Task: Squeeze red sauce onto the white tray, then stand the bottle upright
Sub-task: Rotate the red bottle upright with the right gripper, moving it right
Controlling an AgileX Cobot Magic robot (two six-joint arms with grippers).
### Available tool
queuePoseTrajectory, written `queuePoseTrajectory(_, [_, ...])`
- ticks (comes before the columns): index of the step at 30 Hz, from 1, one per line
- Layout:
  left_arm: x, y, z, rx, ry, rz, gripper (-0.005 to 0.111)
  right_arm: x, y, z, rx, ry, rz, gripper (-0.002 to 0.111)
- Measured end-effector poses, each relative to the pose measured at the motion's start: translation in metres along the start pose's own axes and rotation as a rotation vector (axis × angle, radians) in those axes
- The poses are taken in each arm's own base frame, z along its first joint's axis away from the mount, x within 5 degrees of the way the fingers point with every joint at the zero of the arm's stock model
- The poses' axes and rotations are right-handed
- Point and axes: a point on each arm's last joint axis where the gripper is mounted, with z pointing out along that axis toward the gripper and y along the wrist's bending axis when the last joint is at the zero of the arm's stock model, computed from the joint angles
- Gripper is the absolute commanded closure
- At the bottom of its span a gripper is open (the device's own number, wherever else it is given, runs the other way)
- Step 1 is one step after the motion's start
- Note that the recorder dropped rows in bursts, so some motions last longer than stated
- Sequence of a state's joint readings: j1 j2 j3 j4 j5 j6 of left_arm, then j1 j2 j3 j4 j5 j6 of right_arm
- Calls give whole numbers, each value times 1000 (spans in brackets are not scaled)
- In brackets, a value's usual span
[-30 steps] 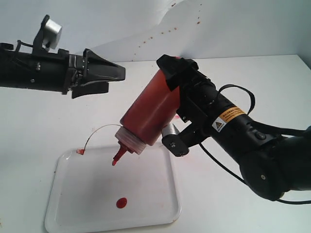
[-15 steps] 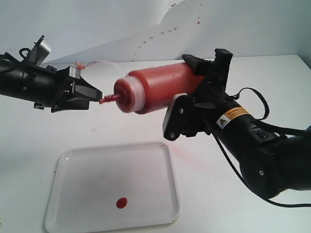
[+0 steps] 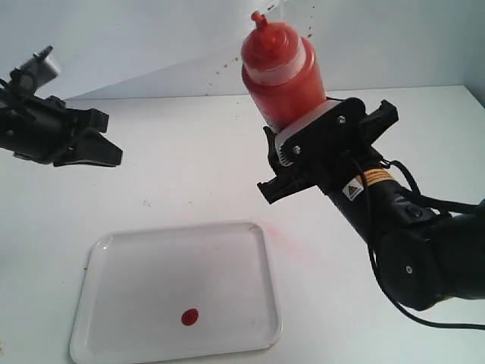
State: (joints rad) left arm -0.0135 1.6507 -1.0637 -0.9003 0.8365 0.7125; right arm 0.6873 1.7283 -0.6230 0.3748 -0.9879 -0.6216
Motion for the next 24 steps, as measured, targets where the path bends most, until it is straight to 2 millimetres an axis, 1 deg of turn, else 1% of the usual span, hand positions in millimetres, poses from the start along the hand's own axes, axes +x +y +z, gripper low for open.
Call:
queuePoseTrajectory(2, [0, -5, -16, -68, -33, 37, 107, 6, -3, -3, 5, 16, 67, 108])
queuePoseTrajectory(3, [4, -10, -29, -118, -59, 64, 107, 16, -8, -8, 22, 38, 141, 108])
queuePoseTrajectory(4, [7, -12, -35, -134, -75, 73, 107, 22, -13, -11, 37, 52, 178, 108])
queuePoseTrajectory(5, [13, -16, -44, -155, -102, 84, 107, 34, -24, -17, 63, 70, 224, 108])
queuePoseTrajectory(7, [24, -22, -54, -171, -133, 95, 107, 48, -37, -24, 63, 84, 268, 108])
queuePoseTrajectory(10, [36, -26, -60, -175, -143, 101, 107, 57, -45, -28, -16, 78, 278, 108])
queuePoseTrajectory(11, [39, -28, -62, -176, -148, 103, 107, 60, -47, -29, -71, 71, 266, 108])
queuePoseTrajectory(13, [40, -29, -64, -177, -155, 106, 107, 64, -48, -30, -168, 68, 265, 108])
queuePoseTrajectory(15, [40, -29, -64, -178, -158, 105, 107, 80, -46, -30, -269, 97, 259, 108])
queuePoseTrajectory(18, [40, -29, -64, -178, -159, 106, 107, 111, -36, -34, -422, 128, 270, 108])
queuePoseTrajectory(20, [39, -29, -64, -179, -161, 106, 107, 124, -34, -37, -457, 166, 283, 108])
queuePoseTrajectory(24, [39, -29, -64, -174, -164, 100, 107, 138, -38, -42, -509, 190, 276, 108])
